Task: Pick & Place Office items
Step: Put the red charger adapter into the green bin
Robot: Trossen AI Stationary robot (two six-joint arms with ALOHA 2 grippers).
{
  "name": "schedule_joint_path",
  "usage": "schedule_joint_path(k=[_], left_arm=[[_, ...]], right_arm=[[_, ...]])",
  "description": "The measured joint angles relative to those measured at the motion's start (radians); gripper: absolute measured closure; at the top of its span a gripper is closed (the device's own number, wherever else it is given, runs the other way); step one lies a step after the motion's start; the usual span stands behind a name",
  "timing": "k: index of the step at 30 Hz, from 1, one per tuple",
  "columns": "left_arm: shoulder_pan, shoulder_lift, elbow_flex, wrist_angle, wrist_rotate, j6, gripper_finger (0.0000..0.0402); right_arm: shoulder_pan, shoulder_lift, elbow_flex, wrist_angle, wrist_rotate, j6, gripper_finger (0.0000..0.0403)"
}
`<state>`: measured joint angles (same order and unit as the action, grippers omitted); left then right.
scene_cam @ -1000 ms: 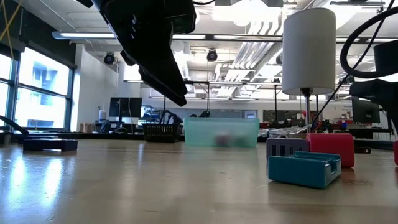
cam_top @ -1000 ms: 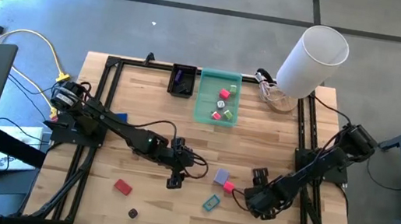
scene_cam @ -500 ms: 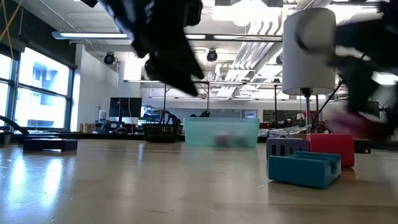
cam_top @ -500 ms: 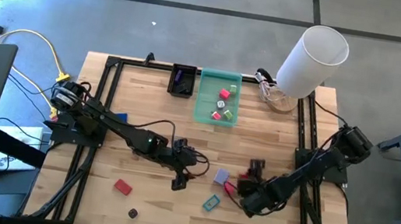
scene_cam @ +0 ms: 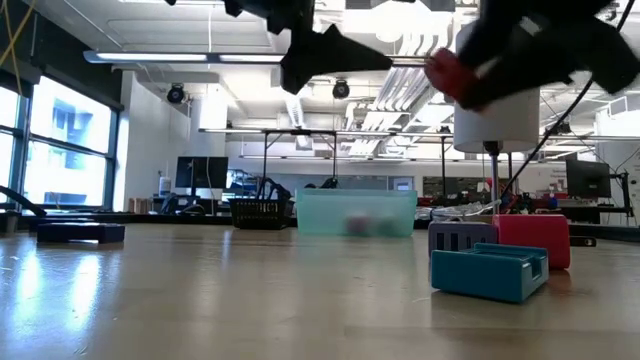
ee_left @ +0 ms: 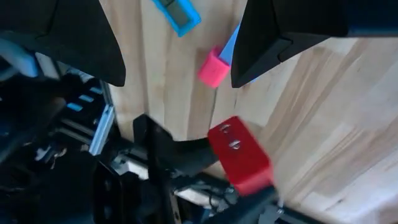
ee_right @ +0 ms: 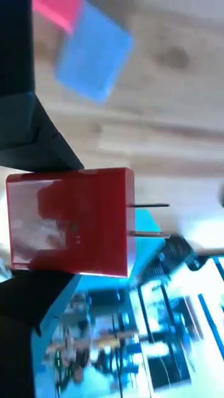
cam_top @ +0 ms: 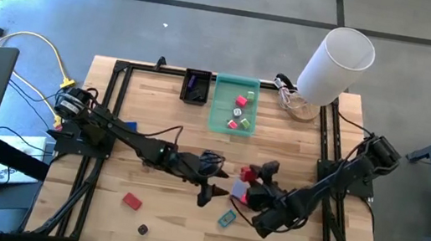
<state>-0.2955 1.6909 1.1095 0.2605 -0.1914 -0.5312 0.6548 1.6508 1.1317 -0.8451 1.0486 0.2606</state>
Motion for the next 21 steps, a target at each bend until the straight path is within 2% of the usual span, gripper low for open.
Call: schedule_joint_path(k=[6, 15, 21], left_arm=[[0.013, 0.000, 0.000, 0.055, -0.086, 0.000, 0.0119], [0.027, 0.000, 0.000, 0.078, -0.093, 0.000, 0.0119], [0.033, 0.000, 0.000, 0.106, -0.093, 0.000, 0.0119]], right_arm=[[-0.002, -0.001, 0.017, 0.131, 0.028, -0.126, 0.0205], [-0.012, -0.002, 0.017, 0.172, 0.073, -0.189, 0.0195], [-0.026, -0.002, 0.017, 0.293, 0.077, -0.313, 0.0204]])
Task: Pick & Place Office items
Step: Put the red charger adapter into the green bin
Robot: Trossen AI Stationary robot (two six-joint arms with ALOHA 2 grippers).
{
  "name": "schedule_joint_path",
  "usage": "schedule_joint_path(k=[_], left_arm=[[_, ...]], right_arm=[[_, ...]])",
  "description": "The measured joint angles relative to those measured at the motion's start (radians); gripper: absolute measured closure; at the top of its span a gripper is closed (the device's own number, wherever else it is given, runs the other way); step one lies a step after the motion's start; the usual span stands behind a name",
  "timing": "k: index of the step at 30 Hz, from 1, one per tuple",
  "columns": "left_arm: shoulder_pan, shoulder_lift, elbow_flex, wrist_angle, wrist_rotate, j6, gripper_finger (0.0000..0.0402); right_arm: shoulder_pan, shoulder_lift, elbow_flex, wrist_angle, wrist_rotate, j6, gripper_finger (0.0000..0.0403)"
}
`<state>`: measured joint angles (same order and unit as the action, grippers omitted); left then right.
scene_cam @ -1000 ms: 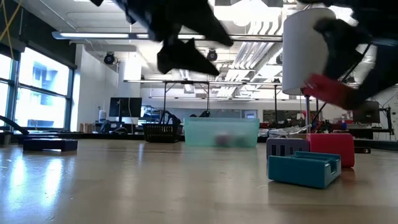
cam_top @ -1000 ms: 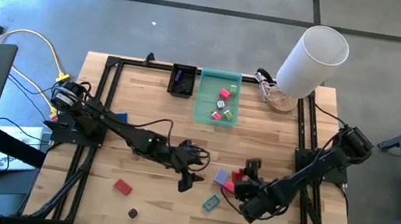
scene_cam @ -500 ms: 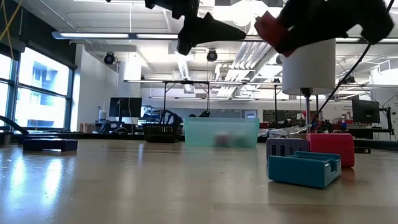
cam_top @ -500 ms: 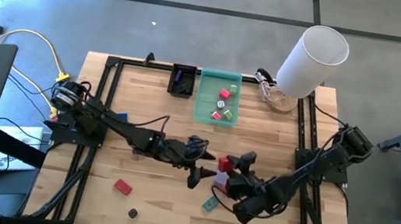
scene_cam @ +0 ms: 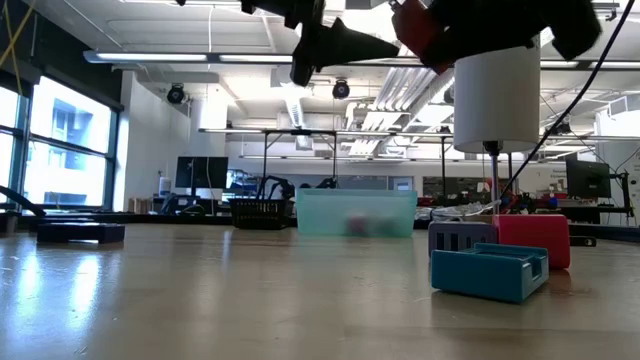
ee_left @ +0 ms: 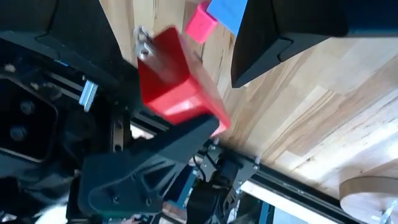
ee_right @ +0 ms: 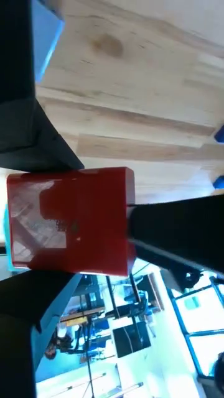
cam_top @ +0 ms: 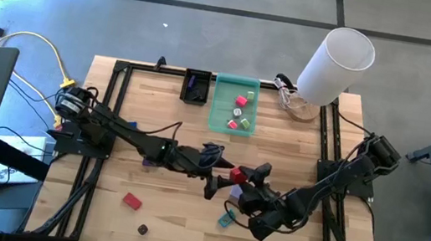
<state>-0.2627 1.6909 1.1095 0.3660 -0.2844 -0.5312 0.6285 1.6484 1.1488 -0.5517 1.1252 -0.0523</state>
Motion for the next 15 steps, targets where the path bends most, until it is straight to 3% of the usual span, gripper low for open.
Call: schedule_joint_path(k=[15], left_arm=[[0.007, 0.006, -0.001, 0.059, -0.071, 0.010, 0.0119]], right_arm=[[-0.056, -0.001, 0.000, 0.124, 0.001, -0.137, 0.0197]])
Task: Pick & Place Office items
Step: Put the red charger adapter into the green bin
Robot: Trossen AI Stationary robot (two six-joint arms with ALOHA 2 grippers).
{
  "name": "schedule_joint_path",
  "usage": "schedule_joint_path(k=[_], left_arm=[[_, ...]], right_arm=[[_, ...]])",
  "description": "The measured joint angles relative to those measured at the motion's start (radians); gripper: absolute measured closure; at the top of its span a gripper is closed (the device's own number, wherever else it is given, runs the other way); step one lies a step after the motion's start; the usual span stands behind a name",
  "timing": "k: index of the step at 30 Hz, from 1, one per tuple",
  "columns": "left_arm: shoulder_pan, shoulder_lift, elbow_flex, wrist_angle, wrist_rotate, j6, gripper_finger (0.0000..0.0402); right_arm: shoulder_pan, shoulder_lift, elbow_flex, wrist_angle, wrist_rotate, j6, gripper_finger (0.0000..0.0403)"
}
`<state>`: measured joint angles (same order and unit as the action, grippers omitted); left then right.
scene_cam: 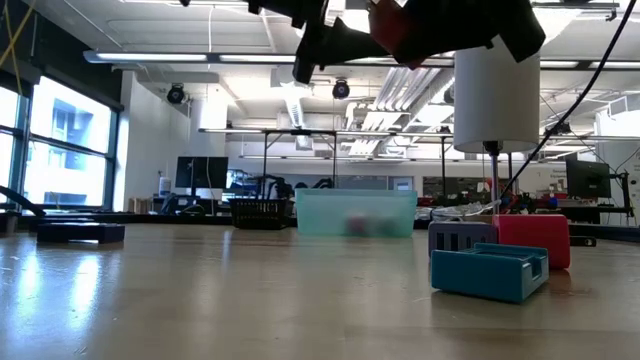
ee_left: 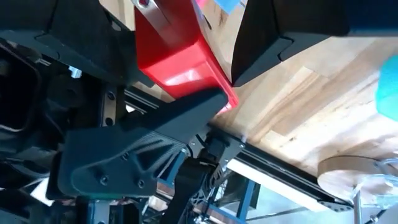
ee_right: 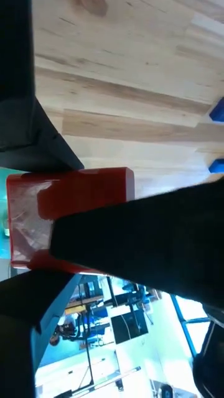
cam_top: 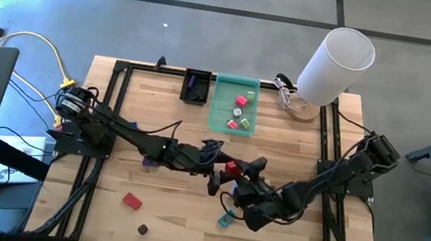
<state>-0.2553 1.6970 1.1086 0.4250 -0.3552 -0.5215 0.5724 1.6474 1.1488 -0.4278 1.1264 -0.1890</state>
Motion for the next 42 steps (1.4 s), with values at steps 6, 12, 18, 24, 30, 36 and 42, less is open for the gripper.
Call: schedule_joint_path(k=[6, 12, 18, 24, 30, 36, 42], left_arm=[[0.007, 0.006, 0.001, -0.003, -0.001, 0.024, 0.0126], [0.003, 0.006, 0.001, -0.003, 0.006, 0.024, 0.0183], [0.004, 0.006, 0.001, -0.015, 0.015, 0.013, 0.0272], [0.002, 0.006, 0.001, -0.023, 0.033, 0.046, 0.0285], [0.001, 0.007, 0.001, -0.026, 0.074, 0.061, 0.0286], [0.003, -0.004, 0.001, -0.046, 0.091, 0.073, 0.0288], [0.010, -0.090, 0.002, -0.136, 0.084, 0.126, 0.0288]], right_arm=[[0.000, 0.000, 0.000, 0.008, -0.001, 0.000, 0.0197], [0.000, 0.000, 0.000, 0.030, -0.008, -0.021, 0.0193], [0.001, 0.000, 0.000, 0.038, -0.035, -0.035, 0.0191], [0.011, 0.000, 0.000, 0.041, -0.077, -0.022, 0.0175], [0.051, 0.000, 0.001, 0.043, -0.086, -0.031, 0.0160], [0.117, 0.000, 0.002, 0.033, 0.052, -0.055, 0.0151], [0.230, 0.000, 0.002, 0.029, 0.212, -0.070, 0.0151]])
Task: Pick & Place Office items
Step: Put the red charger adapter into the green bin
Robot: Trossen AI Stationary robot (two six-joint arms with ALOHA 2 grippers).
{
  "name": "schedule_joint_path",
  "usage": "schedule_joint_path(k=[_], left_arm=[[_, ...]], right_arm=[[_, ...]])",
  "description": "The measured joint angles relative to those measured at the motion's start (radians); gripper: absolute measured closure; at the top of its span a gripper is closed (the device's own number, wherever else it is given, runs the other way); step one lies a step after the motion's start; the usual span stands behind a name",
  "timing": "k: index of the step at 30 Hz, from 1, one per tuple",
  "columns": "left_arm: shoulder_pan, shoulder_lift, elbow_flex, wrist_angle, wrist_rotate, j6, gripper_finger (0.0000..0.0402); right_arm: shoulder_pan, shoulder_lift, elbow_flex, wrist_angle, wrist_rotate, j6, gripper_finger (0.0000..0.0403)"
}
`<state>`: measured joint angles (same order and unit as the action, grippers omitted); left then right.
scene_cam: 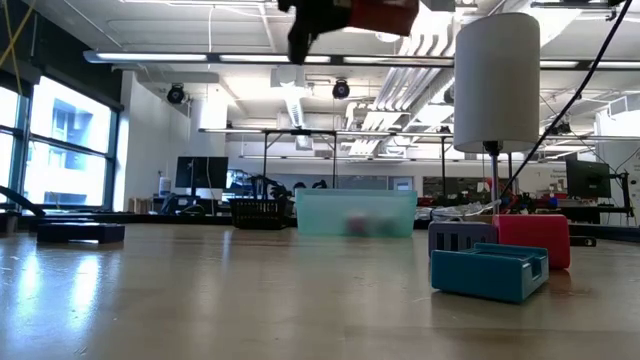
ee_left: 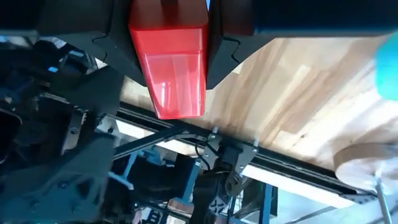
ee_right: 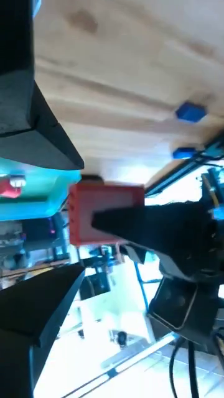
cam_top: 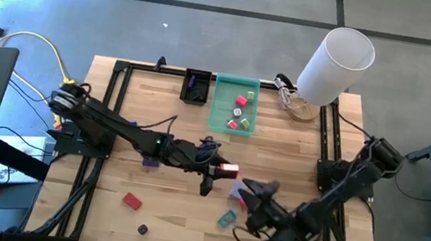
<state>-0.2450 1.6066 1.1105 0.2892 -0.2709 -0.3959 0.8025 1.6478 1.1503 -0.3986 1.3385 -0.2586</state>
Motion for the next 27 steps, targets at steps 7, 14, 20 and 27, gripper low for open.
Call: schedule_joint_path(k=[7, 14, 20, 27], left_arm=[[0.058, -0.135, 0.000, -0.331, -0.222, 0.008, 0.0288], [0.172, -0.162, 0.000, -0.465, -0.202, -0.040, 0.0288], [0.227, -0.154, 0.000, -0.470, -0.188, -0.047, 0.0288], [0.373, -0.135, 0.000, -0.477, -0.195, -0.091, 0.0288]], right_arm=[[0.089, 0.000, 0.000, -0.001, -0.013, 0.128, 0.0151], [0.097, 0.000, 0.000, -0.006, -0.014, 0.159, 0.0151], [0.064, 0.000, 0.000, -0.008, -0.104, 0.215, 0.0151], [0.021, 0.000, 0.000, -0.018, -0.230, 0.290, 0.0151]])
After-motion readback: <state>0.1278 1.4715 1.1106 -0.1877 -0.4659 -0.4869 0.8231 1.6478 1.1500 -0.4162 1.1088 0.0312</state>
